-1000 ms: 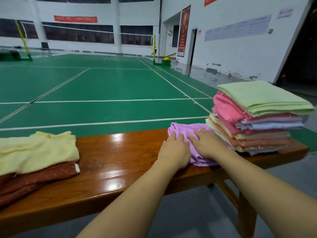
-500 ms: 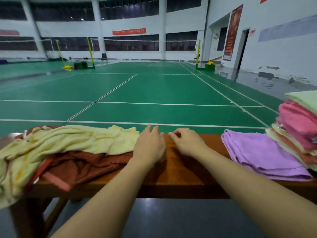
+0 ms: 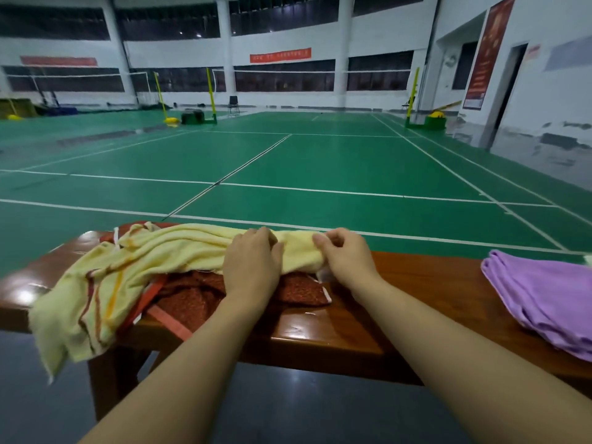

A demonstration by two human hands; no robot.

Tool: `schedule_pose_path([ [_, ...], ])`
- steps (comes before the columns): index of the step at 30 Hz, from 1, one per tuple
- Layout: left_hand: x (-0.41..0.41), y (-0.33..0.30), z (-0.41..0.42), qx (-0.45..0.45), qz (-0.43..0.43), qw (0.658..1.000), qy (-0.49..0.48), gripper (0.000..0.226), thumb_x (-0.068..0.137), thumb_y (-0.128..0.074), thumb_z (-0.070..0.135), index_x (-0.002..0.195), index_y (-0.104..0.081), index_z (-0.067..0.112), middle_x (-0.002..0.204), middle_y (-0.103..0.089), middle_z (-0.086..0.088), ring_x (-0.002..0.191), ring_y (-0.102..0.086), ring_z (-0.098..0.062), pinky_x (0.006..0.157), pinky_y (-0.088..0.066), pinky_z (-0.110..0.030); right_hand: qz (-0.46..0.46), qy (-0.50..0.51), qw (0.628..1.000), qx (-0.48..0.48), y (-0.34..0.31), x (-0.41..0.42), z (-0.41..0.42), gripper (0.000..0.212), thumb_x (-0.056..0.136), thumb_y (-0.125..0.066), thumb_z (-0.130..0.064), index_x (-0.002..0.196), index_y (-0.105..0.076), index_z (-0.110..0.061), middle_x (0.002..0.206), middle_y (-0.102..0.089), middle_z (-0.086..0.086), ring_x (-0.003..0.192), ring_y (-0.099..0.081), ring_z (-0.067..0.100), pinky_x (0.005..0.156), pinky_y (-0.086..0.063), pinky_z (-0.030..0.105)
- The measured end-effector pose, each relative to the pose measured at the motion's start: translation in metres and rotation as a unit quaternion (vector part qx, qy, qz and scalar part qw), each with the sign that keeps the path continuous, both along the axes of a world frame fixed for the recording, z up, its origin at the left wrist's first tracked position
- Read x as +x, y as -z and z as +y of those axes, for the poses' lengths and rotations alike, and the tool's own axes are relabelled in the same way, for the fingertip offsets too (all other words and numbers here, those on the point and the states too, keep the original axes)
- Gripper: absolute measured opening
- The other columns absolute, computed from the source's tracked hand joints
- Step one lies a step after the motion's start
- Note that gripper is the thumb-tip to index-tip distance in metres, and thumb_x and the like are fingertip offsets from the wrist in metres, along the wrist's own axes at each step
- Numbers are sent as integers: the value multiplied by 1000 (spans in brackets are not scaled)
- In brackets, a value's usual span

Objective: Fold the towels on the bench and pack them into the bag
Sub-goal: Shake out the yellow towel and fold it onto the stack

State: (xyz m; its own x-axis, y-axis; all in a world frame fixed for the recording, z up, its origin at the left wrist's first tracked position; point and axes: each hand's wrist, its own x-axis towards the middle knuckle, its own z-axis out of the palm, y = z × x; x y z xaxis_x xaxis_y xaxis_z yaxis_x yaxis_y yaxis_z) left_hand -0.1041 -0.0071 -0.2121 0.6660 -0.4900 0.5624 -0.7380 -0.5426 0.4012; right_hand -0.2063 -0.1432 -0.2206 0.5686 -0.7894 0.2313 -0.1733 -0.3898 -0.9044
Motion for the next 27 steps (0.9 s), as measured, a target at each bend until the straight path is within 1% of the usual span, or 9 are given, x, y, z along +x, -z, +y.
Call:
schedule_pose_path([
  [6,-43,-11,-33,-52,-24,992,110,22,101,-55,35,101,-63,14,100,-61,-2,97,-55,-24,84,-40,-37,-194,63,959,199,0,-37,-33,25,104,-52,-37,111,-59,-15,106,-69,10,98,-68,26,85,-60,46],
  [8,-72,-16,-48,-17,13,982,189,23,103,-50,38,107,-60,18,107,-60,0,103,-55,-21,85,-41,-34,-213,150,946,195,-3,-61,-47,28,105,-49,-39,115,-57,-14,102,-66,5,94,-63,22,78,-55,40],
  [13,-131,-19,-71,103,23,937,332,27,104,-45,45,116,-59,26,120,-61,4,108,-59,-20,92,-50,-39,-222,388,890,86,-35,-141,-82,28,102,-49,-34,117,-58,-11,106,-60,2,96,-54,22,81,-38,29],
  [17,-142,-15,-78,119,31,941,316,30,104,-43,44,119,-60,25,123,-60,3,110,-59,-21,93,-50,-41,-154,427,891,4,-49,-189,-96,26,100,-50,-36,112,-55,-14,105,-58,0,96,-56,25,83,-43,36],
  [19,-133,-14,-81,94,34,958,268,28,105,-44,39,119,-62,22,123,-62,1,111,-59,-22,94,-49,-39,-84,421,902,-47,-47,-202,-99,34,99,-51,-47,97,-58,-14,95,-58,0,90,-56,27,82,-44,40],
  [21,-118,-11,-83,67,64,970,225,25,104,-48,35,120,-62,21,124,-63,0,114,-58,-21,97,-47,-37,56,399,910,-98,-46,-213,-103,63,93,-46,-68,65,-54,-12,73,-58,5,78,-56,31,81,-47,44],
  [23,-104,-4,-81,73,107,970,208,30,103,-52,36,129,-57,22,134,-60,0,121,-56,-20,103,-45,-37,251,361,889,-128,-43,-221,-104,76,86,-42,-81,54,-56,-13,68,-61,7,77,-60,33,86,-48,45],
  [25,-96,7,-79,132,141,959,208,48,100,-55,40,144,-45,24,146,-52,-1,130,-50,-22,110,-41,-39,338,334,851,-223,-40,-225,-105,68,87,-50,-76,63,-68,-15,84,-69,7,90,-63,33,87,-44,42],
  [27,-89,13,-81,201,112,952,200,64,96,-57,47,152,-35,26,149,-50,-2,134,-45,-27,114,-38,-44,271,275,871,-302,-39,-223,-104,39,93,-61,-55,85,-76,-19,115,-69,4,110,-61,29,92,-41,40],
])
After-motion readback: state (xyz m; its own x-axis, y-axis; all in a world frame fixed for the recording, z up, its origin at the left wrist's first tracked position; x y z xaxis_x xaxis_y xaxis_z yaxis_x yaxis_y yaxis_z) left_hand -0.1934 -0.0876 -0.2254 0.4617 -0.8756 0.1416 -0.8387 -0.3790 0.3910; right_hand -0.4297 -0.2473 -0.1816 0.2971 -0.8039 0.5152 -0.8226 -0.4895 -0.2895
